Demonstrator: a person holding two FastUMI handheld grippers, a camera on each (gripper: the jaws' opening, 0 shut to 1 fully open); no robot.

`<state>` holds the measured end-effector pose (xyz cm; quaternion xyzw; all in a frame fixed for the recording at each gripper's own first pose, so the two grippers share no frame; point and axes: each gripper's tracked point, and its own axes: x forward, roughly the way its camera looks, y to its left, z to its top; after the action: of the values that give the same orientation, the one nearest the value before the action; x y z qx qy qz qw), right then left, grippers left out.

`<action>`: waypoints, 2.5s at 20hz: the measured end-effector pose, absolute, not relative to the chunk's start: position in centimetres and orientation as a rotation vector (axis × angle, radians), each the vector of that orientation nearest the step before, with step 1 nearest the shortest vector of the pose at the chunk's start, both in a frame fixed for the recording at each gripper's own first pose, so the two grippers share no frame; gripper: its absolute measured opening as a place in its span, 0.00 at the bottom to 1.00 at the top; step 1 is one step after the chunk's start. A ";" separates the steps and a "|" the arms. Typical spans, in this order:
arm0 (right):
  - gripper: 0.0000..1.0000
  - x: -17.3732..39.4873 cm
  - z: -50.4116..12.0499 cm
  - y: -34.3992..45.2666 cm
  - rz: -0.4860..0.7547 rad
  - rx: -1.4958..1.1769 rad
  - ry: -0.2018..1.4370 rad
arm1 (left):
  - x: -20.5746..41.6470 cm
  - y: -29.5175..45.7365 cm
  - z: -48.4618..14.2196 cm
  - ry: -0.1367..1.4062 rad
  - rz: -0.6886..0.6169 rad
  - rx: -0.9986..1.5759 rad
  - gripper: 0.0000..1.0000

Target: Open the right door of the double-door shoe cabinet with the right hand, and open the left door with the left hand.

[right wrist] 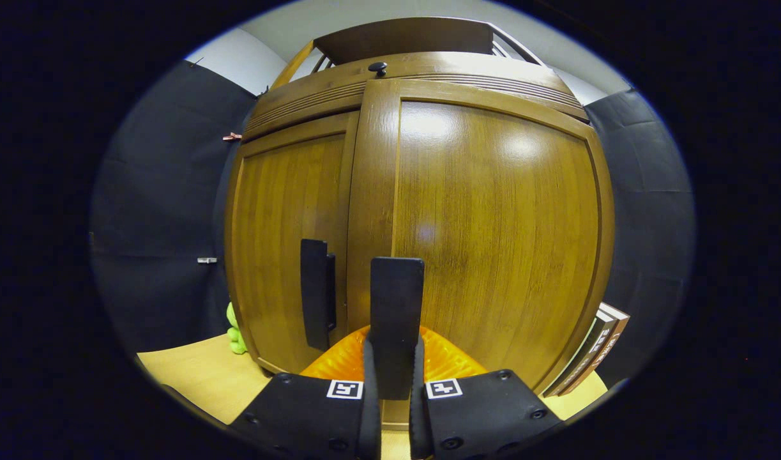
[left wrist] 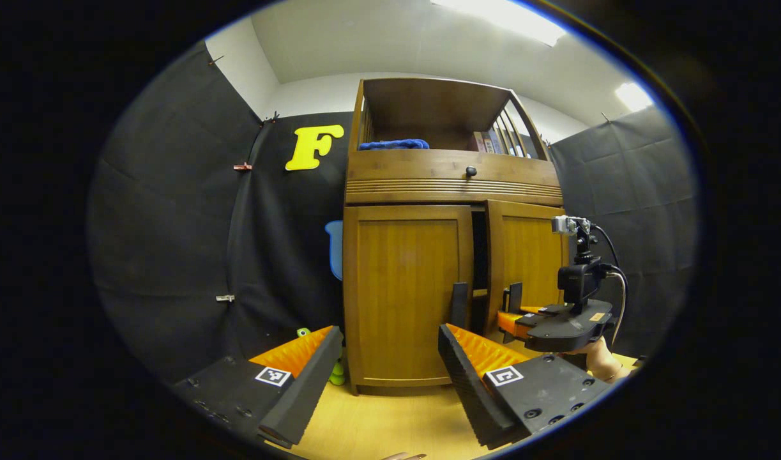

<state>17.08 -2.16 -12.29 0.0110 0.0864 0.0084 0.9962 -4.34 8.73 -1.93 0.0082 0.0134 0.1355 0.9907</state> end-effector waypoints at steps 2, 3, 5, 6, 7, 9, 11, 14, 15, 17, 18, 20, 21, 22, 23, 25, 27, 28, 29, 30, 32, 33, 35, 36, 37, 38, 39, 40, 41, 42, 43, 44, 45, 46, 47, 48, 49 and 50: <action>0.21 16.0 -12.0 -2.4 0.029 0.021 0.175 | -4.3 7.4 -1.8 0.021 0.247 0.013 0.95; 0.21 15.4 -11.9 -2.5 0.033 0.020 0.176 | -4.2 6.8 -1.7 0.020 0.235 0.012 0.95; 0.21 13.9 -11.6 -2.8 0.043 0.021 0.180 | -4.0 5.9 -1.7 0.019 0.215 0.009 0.95; 0.21 13.2 -11.5 -3.0 0.048 0.024 0.181 | -3.9 5.4 -1.8 0.019 0.205 0.008 0.95; 0.17 12.5 -11.3 -3.2 0.052 0.027 0.184 | -3.6 5.0 -1.8 0.019 0.195 0.006 0.95; 0.21 11.2 -11.1 -3.6 0.059 0.025 0.187 | -3.1 4.0 -1.8 0.019 0.176 0.000 0.95; 0.21 9.8 -10.8 -4.1 0.063 0.025 0.193 | -2.8 2.8 -1.8 0.014 0.155 -0.005 0.95; 0.21 7.8 -10.4 -5.2 0.063 0.028 0.196 | -2.3 0.9 -2.1 0.013 0.114 -0.015 0.95; 0.21 7.4 -10.2 -5.5 0.060 0.029 0.198 | -2.1 0.3 -2.1 0.014 0.104 -0.016 0.95; 0.21 6.1 -10.0 -6.4 0.053 0.030 0.198 | -1.8 -0.9 -2.1 0.016 0.082 -0.016 0.95; 0.21 5.3 -10.0 -7.0 0.047 0.030 0.198 | -1.8 -1.5 -2.2 0.017 0.070 -0.016 0.95; 0.20 4.3 -9.8 -7.8 0.032 0.027 0.199 | -1.7 -2.5 -2.3 0.017 0.051 -0.017 0.95; 0.20 3.8 -9.7 -8.3 0.022 0.024 0.198 | -1.7 -2.9 -2.3 0.016 0.046 -0.017 0.97; 0.20 3.3 -9.6 -8.8 0.014 0.021 0.199 | -1.6 -3.2 -2.3 0.016 0.040 -0.017 0.97; 0.20 2.9 -9.5 -9.2 0.005 0.020 0.200 | -1.6 -3.5 -2.4 0.016 0.035 -0.018 0.95; 0.25 2.2 -9.4 -9.9 -0.009 0.014 0.203 | -1.6 -4.1 -2.4 0.014 0.023 -0.021 0.95; 0.20 1.6 -9.3 -10.6 -0.025 0.009 0.204 | -1.6 -4.6 -2.4 0.012 0.013 -0.028 0.95; 0.16 1.3 -9.2 -11.0 -0.034 0.006 0.204 | -1.5 -4.8 -2.4 0.013 0.007 -0.030 0.95; 0.16 1.0 -9.1 -11.4 -0.044 0.005 0.204 | -1.5 -5.0 -2.5 0.012 0.002 -0.031 0.95; 0.16 0.7 -9.1 -11.8 -0.055 0.004 0.205 | -1.4 -5.1 -2.4 0.013 0.000 -0.031 0.93; 0.20 0.1 -9.0 -12.8 -0.078 0.001 0.206 | -1.2 -5.5 -2.6 0.016 -0.007 -0.036 0.95; 0.20 -0.2 -9.0 -13.3 -0.090 0.000 0.208 | -1.1 -5.8 -2.9 0.020 -0.013 -0.039 0.95; 0.20 -0.8 -8.9 -14.2 -0.114 -0.002 0.209 | -0.8 -6.6 -3.4 0.029 -0.030 -0.046 0.95; 0.20 -1.1 -8.9 -14.9 -0.127 -0.008 0.208 | -0.6 -7.0 -3.4 0.032 -0.039 -0.048 0.95; 0.20 -1.5 -8.9 -15.5 -0.141 -0.017 0.209 | -0.4 -7.5 -3.6 0.034 -0.047 -0.049 0.95; 0.20 -1.8 -8.8 -16.3 -0.158 -0.026 0.210 | -0.1 -8.1 -3.8 0.035 -0.055 -0.050 0.95; 0.15 -2.0 -8.7 -17.0 -0.174 -0.036 0.207 | 0.2 -8.6 -3.9 0.036 -0.064 -0.051 0.95; 0.19 -2.4 -8.6 -17.9 -0.192 -0.047 0.207 | 0.5 -9.2 -4.0 0.035 -0.075 -0.054 0.95; 0.14 -2.6 -8.6 -18.8 -0.210 -0.057 0.209 | 0.8 -9.7 -4.2 0.034 -0.086 -0.058 0.95; 0.14 -2.8 -8.6 -19.5 -0.227 -0.065 0.209 | 1.1 -10.1 -4.3 0.033 -0.096 -0.062 0.95; 0.14 -3.1 -8.4 -20.3 -0.246 -0.068 0.210 | 1.3 -10.5 -4.7 0.036 -0.104 -0.063 0.95; 0.15 -3.4 -8.2 -20.9 -0.257 -0.067 0.207 | 1.5 -10.7 -4.8 0.038 -0.109 -0.062 0.93; 0.14 -3.7 -8.1 -21.3 -0.261 -0.059 0.207 | 1.6 -10.9 -5.0 0.039 -0.109 -0.062 0.95; 0.12 -4.0 -8.1 -21.5 -0.263 -0.053 0.209 | 1.9 -10.9 -5.2 0.040 -0.106 -0.064 0.95; 0.12 -4.4 -8.0 -21.9 -0.270 -0.055 0.210 | 2.1 -11.0 -5.5 0.044 -0.104 -0.067 0.95; 0.11 -4.8 -7.7 -22.4 -0.281 -0.068 0.206 | 2.3 -11.1 -5.9 0.049 -0.104 -0.071 0.95; 0.04 -5.3 -7.3 -22.8 -0.295 -0.081 0.203 | 2.3 -11.2 -6.2 0.056 -0.104 -0.073 0.95; 0.09 -5.7 -7.1 -23.3 -0.310 -0.092 0.198 | 2.3 -11.2 -6.4 0.061 -0.105 -0.074 0.95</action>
<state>-5.70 -23.27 -7.14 -0.0460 0.0984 -0.1541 0.9821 2.27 -11.24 -6.38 -0.0369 0.0307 -0.0525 0.9975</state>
